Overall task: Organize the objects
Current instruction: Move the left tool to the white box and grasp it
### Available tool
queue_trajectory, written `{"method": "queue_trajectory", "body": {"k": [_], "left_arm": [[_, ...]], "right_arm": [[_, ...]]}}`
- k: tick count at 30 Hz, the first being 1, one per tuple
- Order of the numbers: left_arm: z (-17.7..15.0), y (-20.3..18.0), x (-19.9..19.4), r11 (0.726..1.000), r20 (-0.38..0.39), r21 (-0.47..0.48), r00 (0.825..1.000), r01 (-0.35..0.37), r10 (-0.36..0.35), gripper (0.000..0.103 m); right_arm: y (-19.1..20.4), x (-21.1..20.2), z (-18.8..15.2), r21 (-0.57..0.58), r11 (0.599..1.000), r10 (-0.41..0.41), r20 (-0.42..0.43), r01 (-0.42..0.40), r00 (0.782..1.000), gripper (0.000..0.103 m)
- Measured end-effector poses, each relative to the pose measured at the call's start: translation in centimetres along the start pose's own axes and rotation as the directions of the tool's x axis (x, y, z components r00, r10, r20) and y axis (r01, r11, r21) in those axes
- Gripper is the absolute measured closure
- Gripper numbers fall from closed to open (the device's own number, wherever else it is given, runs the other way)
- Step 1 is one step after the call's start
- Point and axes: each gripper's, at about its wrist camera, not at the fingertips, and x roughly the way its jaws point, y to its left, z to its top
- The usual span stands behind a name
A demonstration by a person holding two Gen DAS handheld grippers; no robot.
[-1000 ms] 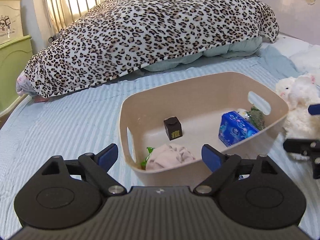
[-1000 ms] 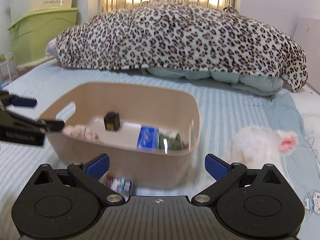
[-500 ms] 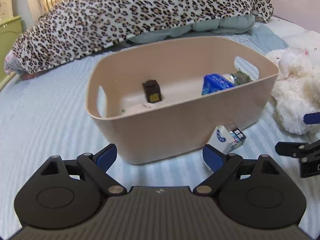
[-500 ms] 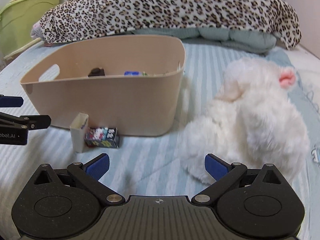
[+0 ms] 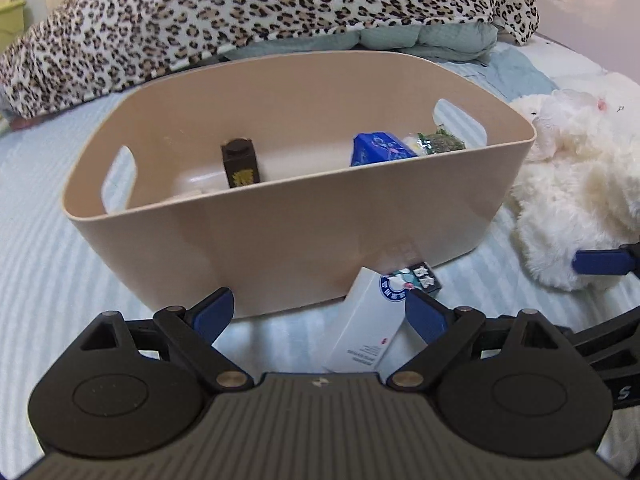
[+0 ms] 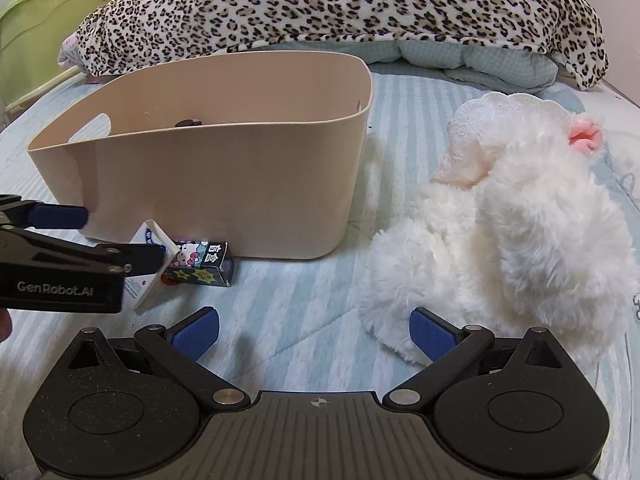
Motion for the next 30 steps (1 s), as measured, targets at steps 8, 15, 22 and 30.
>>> {"method": "queue_trajectory", "body": {"k": [8, 15, 22, 30], "left_arm": [[-1.3, 0.7, 0.6, 0.999, -0.063, 0.001, 0.997, 0.036, -0.036, 0.01], [-2.2, 1.0, 1.3, 0.991, -0.118, 0.015, 0.984, 0.133, -0.13, 0.01], [-1.5, -0.8, 2.6, 0.984, -0.139, 0.08, 0.979, 0.159, -0.147, 0.01], [-1.1, -1.5, 3.1, 0.97, -0.122, 0.076, 0.967, 0.233, -0.223, 0.039]], "right_arm": [[0.5, 0.0, -0.3, -0.029, 1.0, -0.004, -0.002, 0.004, 1.0, 0.0], [0.4, -0.2, -0.8, -0.022, 1.0, 0.006, -0.017, -0.006, 1.0, 0.0], [0.1, -0.7, -1.2, -0.017, 1.0, 0.0, -0.027, -0.001, 1.0, 0.0], [-0.6, -1.1, -1.3, 0.003, 1.0, -0.01, -0.031, 0.01, 0.999, 0.0]]}}
